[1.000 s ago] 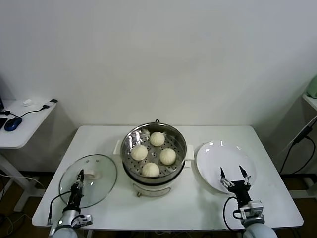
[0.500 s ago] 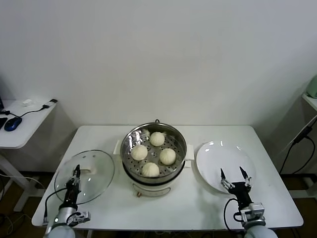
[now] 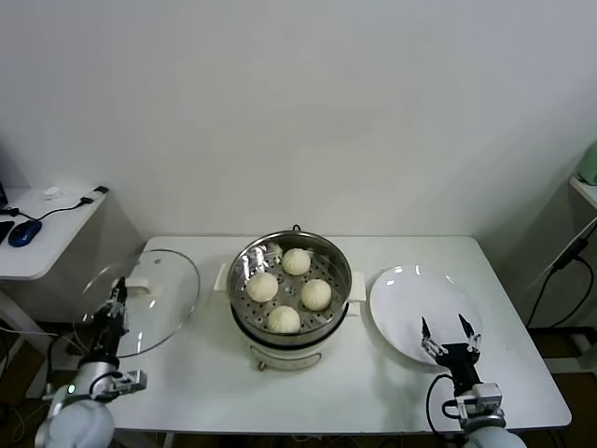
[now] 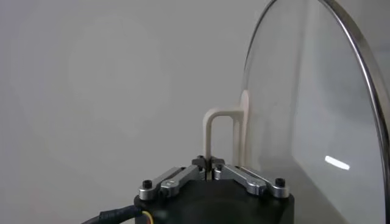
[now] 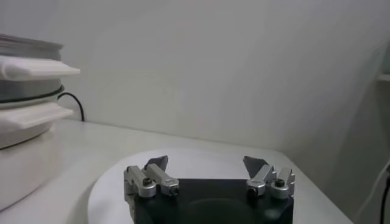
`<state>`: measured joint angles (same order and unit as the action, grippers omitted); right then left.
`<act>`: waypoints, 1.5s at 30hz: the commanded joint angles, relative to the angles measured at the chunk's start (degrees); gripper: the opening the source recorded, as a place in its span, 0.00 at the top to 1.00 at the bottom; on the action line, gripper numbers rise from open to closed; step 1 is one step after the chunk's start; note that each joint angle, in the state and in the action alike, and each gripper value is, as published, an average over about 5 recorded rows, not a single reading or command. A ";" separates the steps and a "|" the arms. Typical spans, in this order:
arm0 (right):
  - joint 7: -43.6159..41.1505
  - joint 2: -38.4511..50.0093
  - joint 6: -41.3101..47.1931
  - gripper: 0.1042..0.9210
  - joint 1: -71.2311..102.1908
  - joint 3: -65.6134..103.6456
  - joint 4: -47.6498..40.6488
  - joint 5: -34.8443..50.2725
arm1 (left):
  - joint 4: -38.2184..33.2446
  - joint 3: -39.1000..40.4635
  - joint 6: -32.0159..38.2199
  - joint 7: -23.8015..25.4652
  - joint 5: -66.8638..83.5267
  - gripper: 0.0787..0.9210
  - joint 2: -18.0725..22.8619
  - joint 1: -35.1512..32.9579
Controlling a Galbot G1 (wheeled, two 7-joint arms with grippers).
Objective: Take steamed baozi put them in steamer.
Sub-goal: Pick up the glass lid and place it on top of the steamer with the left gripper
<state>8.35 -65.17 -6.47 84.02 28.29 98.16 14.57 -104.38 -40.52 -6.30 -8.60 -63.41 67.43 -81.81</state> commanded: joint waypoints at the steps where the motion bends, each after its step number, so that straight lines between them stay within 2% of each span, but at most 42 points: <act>1: 0.33 -0.93 0.57 0.12 1.01 2.28 0.97 -2.27 | -18.72 3.10 -15.92 14.01 8.38 0.94 -4.57 0.99; 8: -0.02 -1.56 0.27 0.12 1.31 2.88 1.61 -3.23 | -22.71 18.58 -23.91 16.57 -2.94 0.94 -0.36 4.72; 13: -0.30 -1.86 0.12 0.12 1.07 2.35 2.34 -3.38 | -21.62 30.00 -28.26 19.13 -10.63 0.94 4.82 7.92; 19: -0.34 -2.94 -0.25 0.12 1.05 1.98 2.62 -4.11 | -17.70 38.45 -30.88 20.90 -17.05 0.94 9.29 12.98; 26: -0.13 -3.82 -1.16 0.12 1.42 2.21 2.44 -4.32 | -13.07 43.14 -32.23 21.42 -22.15 0.94 13.31 17.50; 35: -0.06 -4.07 -2.29 0.12 1.85 3.31 2.35 -4.20 | -9.49 46.51 -32.40 22.97 -27.47 0.94 18.91 18.13; 45: -0.03 -4.87 -3.87 0.12 2.01 4.63 1.66 -4.12 | -4.92 46.97 -31.65 22.27 -31.01 0.94 21.26 17.94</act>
<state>8.28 -69.67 -9.49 86.02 32.19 100.04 10.50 -113.55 3.54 -37.22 13.17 -89.19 85.00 -64.97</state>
